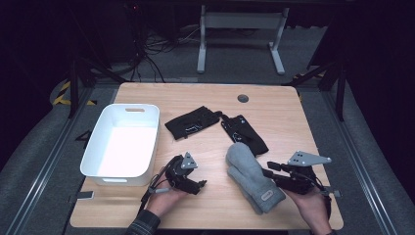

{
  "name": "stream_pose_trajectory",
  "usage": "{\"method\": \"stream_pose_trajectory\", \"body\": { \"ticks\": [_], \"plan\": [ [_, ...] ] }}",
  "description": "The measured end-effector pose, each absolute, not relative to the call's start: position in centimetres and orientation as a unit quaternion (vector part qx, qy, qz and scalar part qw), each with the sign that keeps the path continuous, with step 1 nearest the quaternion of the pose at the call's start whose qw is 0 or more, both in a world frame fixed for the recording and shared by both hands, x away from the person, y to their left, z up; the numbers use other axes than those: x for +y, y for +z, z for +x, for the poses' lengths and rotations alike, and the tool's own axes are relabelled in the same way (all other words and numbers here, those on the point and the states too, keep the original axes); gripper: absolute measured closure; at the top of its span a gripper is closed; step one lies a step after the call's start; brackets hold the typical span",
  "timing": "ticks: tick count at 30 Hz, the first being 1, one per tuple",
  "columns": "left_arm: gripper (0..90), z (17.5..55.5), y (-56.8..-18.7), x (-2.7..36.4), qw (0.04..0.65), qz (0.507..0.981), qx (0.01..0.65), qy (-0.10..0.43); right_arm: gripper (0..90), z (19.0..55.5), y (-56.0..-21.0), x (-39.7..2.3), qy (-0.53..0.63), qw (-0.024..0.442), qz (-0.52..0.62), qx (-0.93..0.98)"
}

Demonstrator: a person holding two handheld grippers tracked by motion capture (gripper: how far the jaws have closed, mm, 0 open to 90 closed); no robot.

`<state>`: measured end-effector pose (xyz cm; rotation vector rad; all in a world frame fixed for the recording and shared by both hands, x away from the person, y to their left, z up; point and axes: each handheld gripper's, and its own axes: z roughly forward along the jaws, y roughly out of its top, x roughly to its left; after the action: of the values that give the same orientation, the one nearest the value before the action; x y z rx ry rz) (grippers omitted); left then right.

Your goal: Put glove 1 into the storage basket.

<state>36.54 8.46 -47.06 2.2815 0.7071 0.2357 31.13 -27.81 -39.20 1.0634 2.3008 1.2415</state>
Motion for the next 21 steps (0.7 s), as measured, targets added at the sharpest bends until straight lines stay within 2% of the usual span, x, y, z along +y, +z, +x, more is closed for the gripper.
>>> {"method": "stream_pose_trajectory", "body": {
  "ticks": [1, 3, 4, 5, 6, 12, 13, 21],
  "plan": [
    [23.9, 36.5, -46.9, 8.5, 0.365, 0.885, 0.274, 0.092, 73.3, 31.3, -39.2, -28.4, 0.432, 0.161, 0.374, 0.805],
    [38.5, 36.2, -46.4, 8.4, 0.377, 0.882, 0.268, 0.089, 82.4, 31.6, -39.3, -29.5, 0.426, 0.158, 0.375, 0.808],
    [42.4, 36.2, -46.4, 8.4, 0.377, 0.882, 0.268, 0.089, 82.4, 31.6, -39.3, -29.5, 0.426, 0.158, 0.375, 0.808],
    [42.4, 36.0, -46.1, 8.2, 0.385, 0.879, 0.269, 0.085, 84.6, 31.7, -39.4, -29.8, 0.422, 0.158, 0.376, 0.809],
    [51.9, 35.9, -45.8, 8.0, 0.388, 0.879, 0.267, 0.077, 88.2, 31.9, -39.6, -30.2, 0.415, 0.157, 0.377, 0.813],
    [87.3, 34.7, -44.2, 5.3, 0.405, 0.883, 0.233, 0.039, 89.7, 32.0, -41.4, -31.9, 0.379, 0.139, 0.386, 0.829],
    [89.5, 34.6, -43.9, 4.8, 0.405, 0.885, 0.227, 0.036, 89.7, 32.0, -41.8, -32.0, 0.373, 0.134, 0.387, 0.832],
    [89.7, 34.4, -42.4, 0.6, 0.422, 0.885, 0.198, 0.013, 89.8, 31.5, -43.8, -32.4, 0.347, 0.104, 0.385, 0.849]
  ]
}}
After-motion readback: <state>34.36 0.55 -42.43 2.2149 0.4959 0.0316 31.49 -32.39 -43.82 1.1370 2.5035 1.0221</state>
